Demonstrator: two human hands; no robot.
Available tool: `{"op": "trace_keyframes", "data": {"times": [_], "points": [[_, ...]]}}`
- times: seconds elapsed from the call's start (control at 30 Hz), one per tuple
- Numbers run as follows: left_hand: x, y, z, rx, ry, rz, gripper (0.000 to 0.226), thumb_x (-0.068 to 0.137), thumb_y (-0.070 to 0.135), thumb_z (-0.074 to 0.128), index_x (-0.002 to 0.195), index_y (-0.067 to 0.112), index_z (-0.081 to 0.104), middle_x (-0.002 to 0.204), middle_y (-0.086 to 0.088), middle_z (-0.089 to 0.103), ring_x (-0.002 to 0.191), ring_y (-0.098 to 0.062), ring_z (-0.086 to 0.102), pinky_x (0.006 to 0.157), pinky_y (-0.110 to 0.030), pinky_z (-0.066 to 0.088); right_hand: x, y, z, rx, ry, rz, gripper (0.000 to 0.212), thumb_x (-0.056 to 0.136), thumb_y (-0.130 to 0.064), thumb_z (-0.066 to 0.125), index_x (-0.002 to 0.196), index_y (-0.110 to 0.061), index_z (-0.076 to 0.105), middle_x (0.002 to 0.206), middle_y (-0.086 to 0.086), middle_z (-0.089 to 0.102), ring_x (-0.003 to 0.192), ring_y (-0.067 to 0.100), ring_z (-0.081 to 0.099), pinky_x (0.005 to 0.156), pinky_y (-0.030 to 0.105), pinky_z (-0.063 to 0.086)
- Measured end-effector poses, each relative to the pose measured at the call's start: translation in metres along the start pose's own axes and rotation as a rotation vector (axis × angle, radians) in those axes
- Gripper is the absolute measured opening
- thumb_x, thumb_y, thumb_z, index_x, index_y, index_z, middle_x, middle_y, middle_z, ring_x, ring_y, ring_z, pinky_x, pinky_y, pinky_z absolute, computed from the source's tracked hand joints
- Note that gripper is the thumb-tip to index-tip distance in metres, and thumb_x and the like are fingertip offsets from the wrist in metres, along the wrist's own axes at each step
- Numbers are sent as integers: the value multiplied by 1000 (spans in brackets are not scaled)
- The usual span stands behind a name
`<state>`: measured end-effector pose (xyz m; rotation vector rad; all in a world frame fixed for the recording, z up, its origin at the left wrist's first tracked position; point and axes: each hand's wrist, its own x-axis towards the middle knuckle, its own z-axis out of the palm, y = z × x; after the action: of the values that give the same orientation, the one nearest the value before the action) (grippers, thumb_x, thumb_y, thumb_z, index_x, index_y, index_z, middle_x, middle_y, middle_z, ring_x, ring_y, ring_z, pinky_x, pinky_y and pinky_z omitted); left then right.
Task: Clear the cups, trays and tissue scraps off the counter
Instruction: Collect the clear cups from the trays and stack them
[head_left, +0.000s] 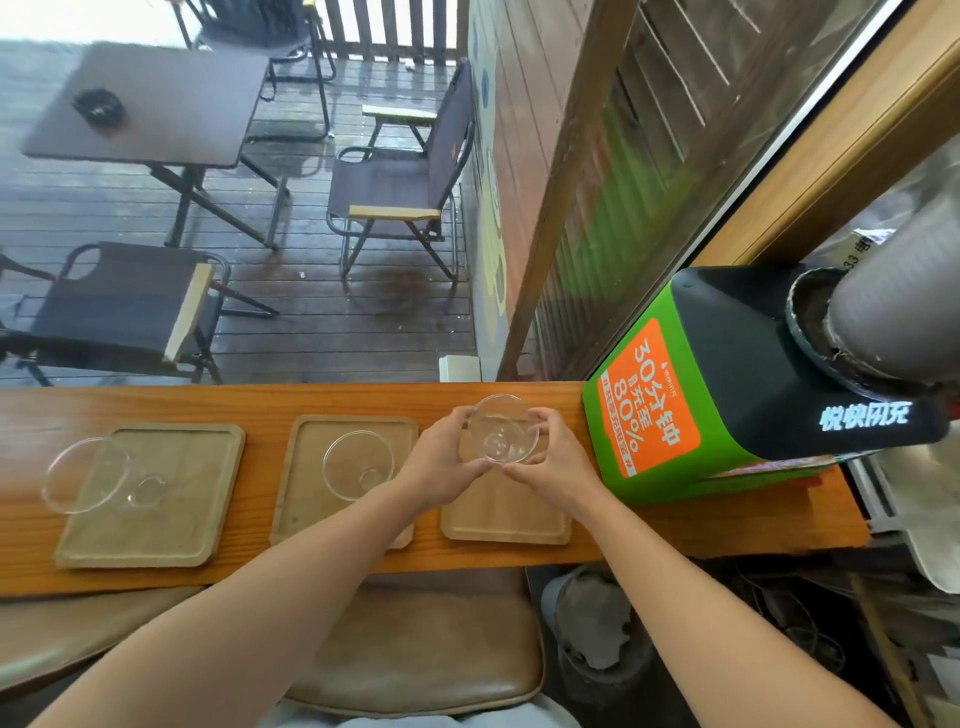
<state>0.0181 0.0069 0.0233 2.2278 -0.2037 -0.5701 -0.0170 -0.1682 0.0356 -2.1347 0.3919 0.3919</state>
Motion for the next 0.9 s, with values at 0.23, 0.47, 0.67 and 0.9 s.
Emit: {"op": "trace_keyframes", "data": {"times": [0.23, 0.47, 0.67, 0.9], "points": [[-1, 1, -57, -91, 182, 61, 69, 79, 25, 80, 137, 21, 45, 131, 3, 56, 78, -9, 67, 69, -26, 59, 24, -59, 0, -7, -29, -151, 82, 69, -30, 89, 137, -28, 43, 127, -2, 57, 88, 13, 72, 78, 34, 63], [-24, -28, -117, -115, 291, 81, 72, 74, 38, 81, 136, 25, 46, 127, 8, 56, 74, -3, 68, 63, -19, 57, 31, -116, 29, -61, -90, -258, 83, 61, -49, 90, 128, -37, 42, 104, -23, 53, 88, 4, 65, 68, 16, 54], [-51, -74, -169, -119, 326, 120, 72, 74, 45, 80, 135, 25, 47, 122, 11, 55, 75, 1, 66, 63, -16, 55, 18, -167, 82, -60, -90, -284, 81, 59, -46, 93, 120, -35, 41, 107, -21, 52, 93, 1, 57, 72, 12, 46], [-89, -144, -251, -174, 299, 184, 67, 74, 38, 80, 133, 25, 50, 118, 8, 56, 77, 0, 65, 68, -22, 58, -15, -231, 167, 39, -80, -264, 73, 64, -32, 93, 118, -33, 44, 113, -16, 58, 102, 2, 61, 68, 14, 52]]}}
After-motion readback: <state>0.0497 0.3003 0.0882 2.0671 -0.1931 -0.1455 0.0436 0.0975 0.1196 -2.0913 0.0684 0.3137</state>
